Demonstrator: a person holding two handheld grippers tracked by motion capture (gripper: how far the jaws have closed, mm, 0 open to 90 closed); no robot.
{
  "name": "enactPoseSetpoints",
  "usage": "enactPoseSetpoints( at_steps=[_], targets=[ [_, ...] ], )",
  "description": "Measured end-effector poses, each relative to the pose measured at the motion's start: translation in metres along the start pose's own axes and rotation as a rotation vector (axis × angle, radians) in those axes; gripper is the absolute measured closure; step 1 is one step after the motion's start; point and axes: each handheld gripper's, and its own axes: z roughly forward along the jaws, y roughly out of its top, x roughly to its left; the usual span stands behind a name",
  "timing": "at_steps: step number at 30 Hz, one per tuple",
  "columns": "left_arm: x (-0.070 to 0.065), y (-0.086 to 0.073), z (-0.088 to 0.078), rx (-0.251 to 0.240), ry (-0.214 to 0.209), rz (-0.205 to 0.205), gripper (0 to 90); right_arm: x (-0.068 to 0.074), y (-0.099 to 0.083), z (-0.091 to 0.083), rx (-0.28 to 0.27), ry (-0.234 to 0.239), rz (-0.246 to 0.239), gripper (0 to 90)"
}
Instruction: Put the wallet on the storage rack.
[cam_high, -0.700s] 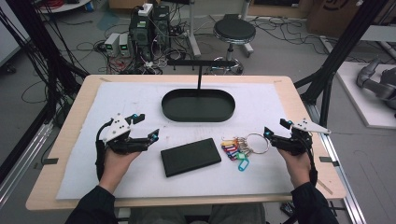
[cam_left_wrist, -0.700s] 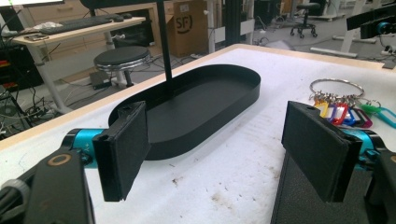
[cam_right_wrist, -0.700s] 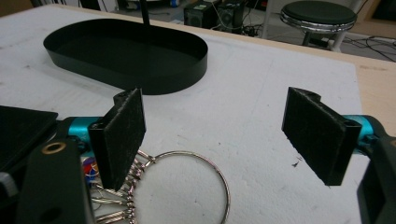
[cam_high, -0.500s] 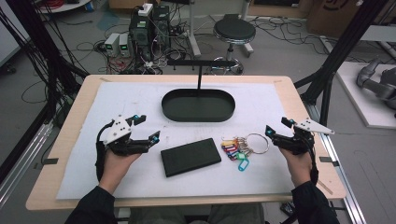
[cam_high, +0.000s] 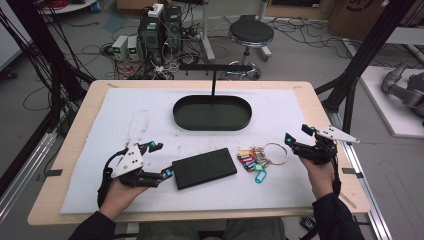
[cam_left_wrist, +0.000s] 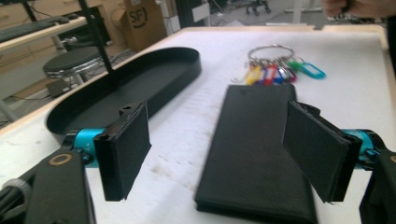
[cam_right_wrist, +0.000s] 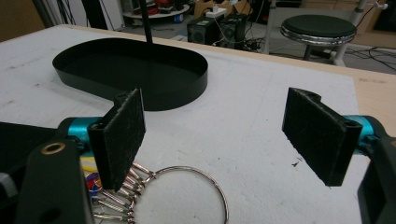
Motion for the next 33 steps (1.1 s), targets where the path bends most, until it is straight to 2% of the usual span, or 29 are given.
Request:
enactPoseSetpoints(
  at_steps=[1,8,10,14,15,16,17,18,19,20,21,22,23,24,30,31,33],
  targets=[
    [-0.006,-0.004,0.000,0.014,-0.010,0.009,23.6,0.000,0.000,0.000,0.001,-0.001,0.002,21.6],
    [-0.023,-0.013,0.006,0.058,-0.065,0.007,23.6,0.004,0.002,0.002,-0.001,-0.005,-0.001,21.7],
    [-0.032,-0.015,0.012,0.092,-0.091,0.024,23.6,0.005,0.002,0.003,0.000,-0.003,-0.005,21.7],
    [-0.037,-0.018,0.018,0.126,-0.102,0.046,23.3,0.007,0.002,0.005,0.004,0.000,-0.012,21.8],
    [-0.040,-0.020,0.021,0.146,-0.103,0.060,23.3,0.007,0.002,0.005,0.004,0.002,-0.011,21.8],
    [-0.042,-0.022,0.024,0.180,-0.099,0.097,23.4,0.007,0.002,0.005,0.006,0.001,-0.012,21.8],
    [-0.042,-0.022,0.024,0.180,-0.099,0.097,24.0,0.007,0.002,0.005,0.006,0.002,-0.010,21.8],
    [-0.043,-0.023,0.025,0.194,-0.101,0.118,26.4,0.007,0.002,0.005,0.008,0.002,-0.009,21.8],
    [-0.046,-0.025,0.028,0.217,-0.112,0.161,29.0,0.006,0.002,0.005,0.006,0.000,-0.010,21.8],
    [-0.046,-0.025,0.028,0.217,-0.112,0.161,30.7,0.006,0.002,0.004,0.005,0.000,-0.007,21.8],
    [-0.048,-0.027,0.030,0.236,-0.121,0.197,33.1,0.006,0.002,0.004,0.005,0.001,-0.006,21.8],
    [-0.048,-0.027,0.030,0.236,-0.121,0.197,34.7,0.006,0.002,0.004,0.005,0.001,-0.007,21.8],
    [-0.050,-0.028,0.032,0.246,-0.134,0.232,37.2,0.006,0.002,0.004,0.006,0.001,-0.006,21.8],
    [-0.051,-0.028,0.032,0.253,-0.138,0.246,38.6,0.006,0.002,0.004,0.006,0.000,-0.007,21.8],
    [-0.054,-0.029,0.037,0.282,-0.153,0.280,52.1,0.006,0.002,0.004,0.006,0.000,-0.005,21.8],
    [-0.054,-0.030,0.036,0.276,-0.142,0.306,56.9,0.006,0.002,0.004,0.006,0.000,-0.006,21.8],
    [-0.053,-0.030,0.036,0.274,-0.149,0.293,60.3,0.006,0.002,0.004,0.005,0.002,-0.006,21.8]
  ],
)
